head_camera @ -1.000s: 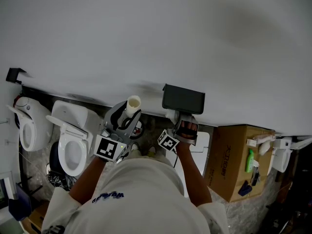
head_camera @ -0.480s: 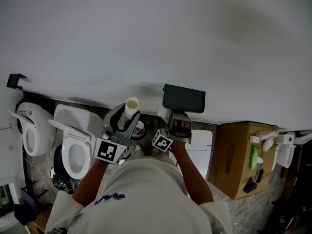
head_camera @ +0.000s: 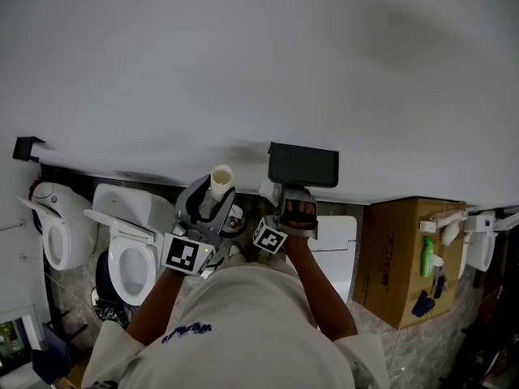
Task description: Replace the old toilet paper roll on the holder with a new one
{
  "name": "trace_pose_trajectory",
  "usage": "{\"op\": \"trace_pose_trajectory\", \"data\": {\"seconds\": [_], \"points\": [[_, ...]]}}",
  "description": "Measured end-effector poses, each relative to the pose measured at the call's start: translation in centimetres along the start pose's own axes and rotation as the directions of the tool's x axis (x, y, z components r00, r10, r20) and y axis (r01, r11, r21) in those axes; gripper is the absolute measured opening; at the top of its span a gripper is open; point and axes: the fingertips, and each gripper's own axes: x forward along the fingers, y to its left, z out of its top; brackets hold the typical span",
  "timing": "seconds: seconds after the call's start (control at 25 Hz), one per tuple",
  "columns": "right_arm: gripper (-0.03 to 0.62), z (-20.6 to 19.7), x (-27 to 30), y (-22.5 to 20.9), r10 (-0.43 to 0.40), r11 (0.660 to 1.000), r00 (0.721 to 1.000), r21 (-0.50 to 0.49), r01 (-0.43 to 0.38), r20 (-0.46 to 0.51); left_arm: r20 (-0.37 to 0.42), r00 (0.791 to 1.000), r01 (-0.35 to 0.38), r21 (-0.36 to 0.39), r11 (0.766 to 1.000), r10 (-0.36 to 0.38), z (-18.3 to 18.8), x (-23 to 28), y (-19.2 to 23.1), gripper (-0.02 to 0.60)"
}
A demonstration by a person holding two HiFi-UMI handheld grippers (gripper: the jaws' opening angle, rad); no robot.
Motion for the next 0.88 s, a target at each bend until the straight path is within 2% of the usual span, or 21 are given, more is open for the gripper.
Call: {"op": "trace_pose_trajectory", "data": {"seconds": [0.04, 0.12, 0.16, 0.36, 0.48, 0.56, 0.64, 0.72, 0.88], "points": [[0.327, 0.1, -0.1, 0.1, 0.027, 0.999, 1.000, 0.021, -0.027, 0.008, 0.001, 1.000, 0.003, 0.000, 1.000, -0.003, 0.0, 0.0, -0.1, 0.193], [0.437, 0.4, -0.4, 0.9, 0.102, 0.992, 0.994, 0.075, -0.104, 0.023, 0.003, 1.000, 0.008, 0.002, 1.000, -0.008, 0.1, 0.1, -0.2, 0.193], [0.459, 0.5, -0.7, 1.1, 0.127, 0.987, 0.991, 0.094, -0.129, 0.028, 0.003, 1.000, 0.009, 0.001, 1.000, -0.009, 0.2, 0.0, -0.2, 0.193], [0.468, -0.3, -2.1, 0.0, 0.152, 0.972, 0.987, 0.173, -0.159, 0.049, 0.002, 1.000, 0.008, -0.003, 1.000, -0.008, 0.2, 0.2, -0.2, 0.193], [0.468, -1.3, -3.3, 0.1, 0.210, 0.944, 0.975, 0.245, -0.220, 0.067, -0.010, 1.000, 0.017, 0.000, 1.000, -0.017, -0.3, 0.2, -0.3, 0.193], [0.466, -1.7, -4.2, 0.0, 0.254, 0.906, 0.963, 0.327, -0.269, 0.091, -0.012, 1.000, 0.024, -0.002, 1.000, -0.024, -0.4, 0.2, -0.4, 0.193], [0.466, -2.3, -5.1, -0.7, 0.273, 0.851, 0.954, 0.433, -0.298, 0.121, -0.005, 1.000, 0.028, -0.011, 1.000, -0.028, -0.2, 0.3, -0.6, 0.193], [0.466, -3.2, -5.8, -1.6, 0.272, 0.792, 0.952, 0.528, -0.306, 0.143, -0.004, 0.999, 0.033, -0.015, 0.999, -0.033, -0.2, 0.6, -0.7, 0.193], [0.465, -4.9, -6.8, -3.5, 0.271, 0.688, 0.948, 0.655, -0.312, 0.166, -0.001, 0.999, 0.046, -0.016, 0.999, -0.046, -0.2, 0.9, -1.1, 0.193]]}}
